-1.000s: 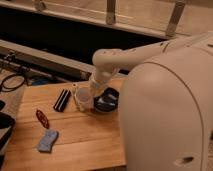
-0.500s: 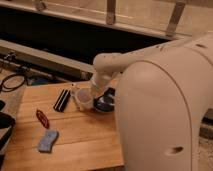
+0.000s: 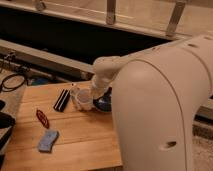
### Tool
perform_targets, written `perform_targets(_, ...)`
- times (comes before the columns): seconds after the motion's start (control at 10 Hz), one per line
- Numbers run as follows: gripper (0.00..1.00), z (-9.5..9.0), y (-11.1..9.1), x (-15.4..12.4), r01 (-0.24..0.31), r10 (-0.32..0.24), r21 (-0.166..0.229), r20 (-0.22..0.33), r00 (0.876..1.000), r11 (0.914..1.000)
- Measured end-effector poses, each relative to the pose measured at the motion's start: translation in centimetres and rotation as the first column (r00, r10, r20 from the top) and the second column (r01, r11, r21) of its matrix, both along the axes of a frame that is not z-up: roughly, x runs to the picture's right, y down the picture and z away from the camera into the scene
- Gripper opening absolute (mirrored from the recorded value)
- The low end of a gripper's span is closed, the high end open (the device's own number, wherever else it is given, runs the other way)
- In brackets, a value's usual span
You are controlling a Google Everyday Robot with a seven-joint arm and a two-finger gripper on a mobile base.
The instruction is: Place the ceramic cup in the ceramic bowl
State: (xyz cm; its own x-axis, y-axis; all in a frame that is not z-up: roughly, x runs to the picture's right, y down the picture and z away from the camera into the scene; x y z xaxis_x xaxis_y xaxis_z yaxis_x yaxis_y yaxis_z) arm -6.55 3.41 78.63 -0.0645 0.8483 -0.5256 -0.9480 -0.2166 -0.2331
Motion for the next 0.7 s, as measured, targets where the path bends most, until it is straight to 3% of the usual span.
perform_targets(0.4, 0.00, -4.5, -5.3, 0.3, -0.041, 0.043, 0.102, -0.018, 0.999, 0.9939)
perform_targets(0.6, 0.00, -6.4, -8.3, 1.6, -0.092, 0.099, 0.151, -0.041, 0.994, 0.9843)
perform_targets(0.7, 0.00, -6.7, -9.2, 3.5, -0.137, 0.148, 0.164, -0.058, 0.987, 0.9768)
